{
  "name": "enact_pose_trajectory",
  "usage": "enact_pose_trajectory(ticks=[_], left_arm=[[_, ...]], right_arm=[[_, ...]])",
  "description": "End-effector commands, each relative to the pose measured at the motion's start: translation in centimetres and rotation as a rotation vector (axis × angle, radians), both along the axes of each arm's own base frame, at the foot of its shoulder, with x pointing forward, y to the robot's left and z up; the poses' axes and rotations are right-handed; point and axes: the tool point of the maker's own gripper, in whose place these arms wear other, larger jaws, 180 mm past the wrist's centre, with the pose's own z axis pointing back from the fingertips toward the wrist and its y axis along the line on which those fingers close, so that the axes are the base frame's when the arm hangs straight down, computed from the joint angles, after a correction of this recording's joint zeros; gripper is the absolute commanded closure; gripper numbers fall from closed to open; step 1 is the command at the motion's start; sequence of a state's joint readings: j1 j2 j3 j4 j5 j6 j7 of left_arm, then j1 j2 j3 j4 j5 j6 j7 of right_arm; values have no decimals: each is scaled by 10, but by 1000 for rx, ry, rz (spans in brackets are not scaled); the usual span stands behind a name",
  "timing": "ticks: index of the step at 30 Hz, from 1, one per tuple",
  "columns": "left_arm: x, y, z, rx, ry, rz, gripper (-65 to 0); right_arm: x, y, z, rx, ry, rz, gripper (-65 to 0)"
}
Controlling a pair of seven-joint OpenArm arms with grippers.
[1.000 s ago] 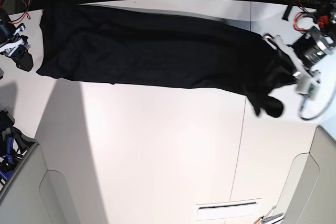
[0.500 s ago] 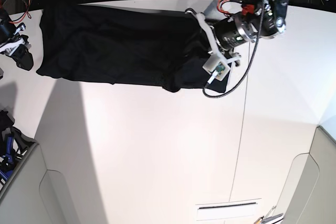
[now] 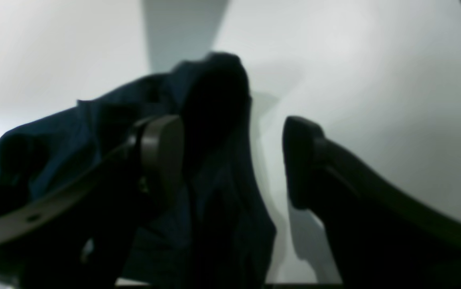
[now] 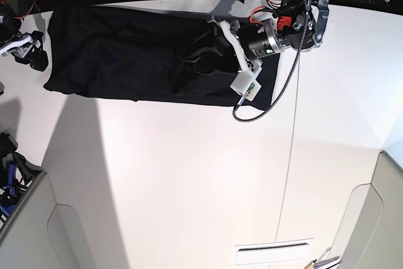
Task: Fold the T-shirt properly
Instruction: 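Grasp the strip end with the left gripper and fold it toward the right gripper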
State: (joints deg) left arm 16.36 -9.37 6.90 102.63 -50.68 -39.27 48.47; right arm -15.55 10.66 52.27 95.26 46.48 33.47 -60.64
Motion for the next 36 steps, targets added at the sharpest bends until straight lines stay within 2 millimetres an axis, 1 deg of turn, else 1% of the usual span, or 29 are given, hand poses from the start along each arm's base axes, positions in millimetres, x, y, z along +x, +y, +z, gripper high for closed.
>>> enact_pose_trajectory(ticks=[1, 4, 7, 10, 14, 17, 20, 24, 25, 26, 27, 28, 30, 31, 34, 36], left_arm=[[1, -4, 12, -49, -19, -6, -348], [-1, -6, 14, -65, -6, -14, -348], [-1, -6, 14, -64, -6, -14, -348], [-1, -6, 14, -64, -6, -14, -348], [-1, -6, 14, -64, -6, -14, -348], [-2, -6, 13, -61, -4, -17, -348], [-2, -6, 13, -59, -2, -19, -348], [-2, -5, 13, -58, -3, -17, -348], [-1, -4, 13, -58, -6, -15, -348], [0, -3, 15, -57, -12, -11, -348], [1, -2, 17, -57, -21, -6, -348], [3, -1, 21, -56, -33, -3, -348], [7, 3, 30, -55, -67, 8, -348], [9, 4, 36, -52, -85, 11, -348], [11, 7, 52, -40, -138, 8, -348], [9, 5, 58, -26, -157, -13, -348]], right_arm=[[4, -6, 7, -12, -36, -1, -386], [-4, -7, -10, 31, 6, -23, -386], [-10, -1, -26, 71, 42, -18, -386], [-11, 12, -38, 108, 72, 9, -386], [-8, 39, -52, 152, 109, 82, -385], [-6, 59, -57, 173, 125, 139, -385], [-4, 73, -59, 197, 127, 173, -385], [-3, 78, -57, 215, 122, 185, -383], [-3, 78, -57, 215, 122, 185, -374], [-3, 78, -57, 216, 122, 185, -342], [-3, 78, -57, 215, 122, 185, -289], [-3, 78, -57, 215, 122, 185, -220], [-3, 78, -57, 216, 122, 185, -53], [-3, 78, -57, 215, 122, 185, 0], [-2, 76, -57, 214, 119, 182, 0], [1, 72, -54, 211, 104, 169, 0]])
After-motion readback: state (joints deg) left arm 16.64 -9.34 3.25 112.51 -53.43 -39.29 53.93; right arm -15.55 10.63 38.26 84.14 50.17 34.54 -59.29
